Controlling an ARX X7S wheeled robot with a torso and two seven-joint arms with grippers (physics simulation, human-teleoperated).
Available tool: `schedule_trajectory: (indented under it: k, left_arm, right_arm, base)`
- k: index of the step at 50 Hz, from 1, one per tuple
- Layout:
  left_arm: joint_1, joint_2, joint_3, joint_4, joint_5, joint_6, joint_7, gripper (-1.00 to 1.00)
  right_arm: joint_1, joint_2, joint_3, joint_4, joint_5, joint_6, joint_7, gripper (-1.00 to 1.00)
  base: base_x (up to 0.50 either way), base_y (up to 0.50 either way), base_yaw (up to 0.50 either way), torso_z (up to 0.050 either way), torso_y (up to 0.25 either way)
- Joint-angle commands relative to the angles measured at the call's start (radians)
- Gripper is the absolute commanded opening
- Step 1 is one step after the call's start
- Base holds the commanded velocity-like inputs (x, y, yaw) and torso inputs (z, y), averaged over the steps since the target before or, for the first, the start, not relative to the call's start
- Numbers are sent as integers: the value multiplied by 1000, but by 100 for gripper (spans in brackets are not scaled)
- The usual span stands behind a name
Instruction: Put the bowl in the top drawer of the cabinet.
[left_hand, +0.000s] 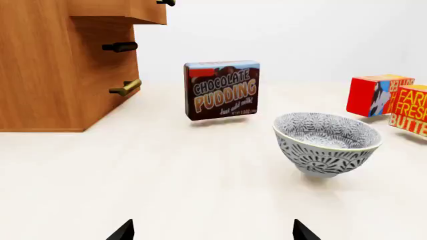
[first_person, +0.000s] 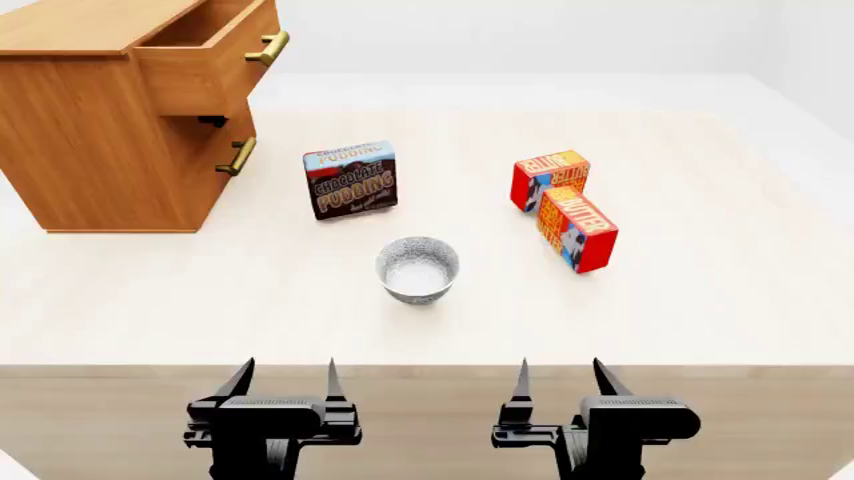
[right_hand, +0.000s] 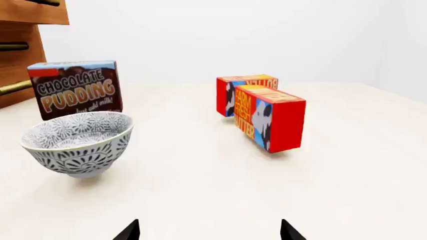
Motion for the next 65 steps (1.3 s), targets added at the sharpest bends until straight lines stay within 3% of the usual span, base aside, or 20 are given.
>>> schedule_trajectory:
  k: [1,8,21,25,31,45,53,58,65]
  left_arm:
    - [-4,-17,20,-15,-2,6,-25,100]
    - [-44,-40,36,-69,1,-7,-81,100]
    - [-82,-60,57,-91,-21,-54,-113,100]
    - [-93,-72,71,-53,-45,-54,-86,100]
    - [-176,-98,91,27,-88,-199,-41,100]
    - [-612,-147,148,24,-97,-604,12,100]
    - [-973,-91,114,-72,-118,-881,-41,100]
    - [-1149,-65,86,-165,-129,-966,-73,100]
    - [-1356,-58,123,-358,-104,-939,-92,100]
  right_arm:
    - [-2,15,-17,6,24,-13,16,100]
    - [-15,47,-49,1,11,-16,52,100]
    - [-7,87,-93,-14,-27,5,78,100]
    - [35,100,-95,-32,-36,114,80,100]
    - [107,127,-99,-108,-41,252,62,100]
    - [330,234,-118,-382,-141,663,-12,100]
    - [511,246,-122,-474,-130,909,-80,100]
    - [605,243,-130,-512,-125,1025,-108,100]
    - [614,267,-155,-537,-139,1072,-112,100]
  base:
    - [0,0,0,0,0]
    - [0,0,0,0,0]
    - [107,500,0,0,0]
    - [147,378,0,24,0]
    - [18,4,0,50,0]
    - [0,0,0,50,0]
    - [0,0,0,50,0]
    - [0,0,0,50,0]
    - [0,0,0,50,0]
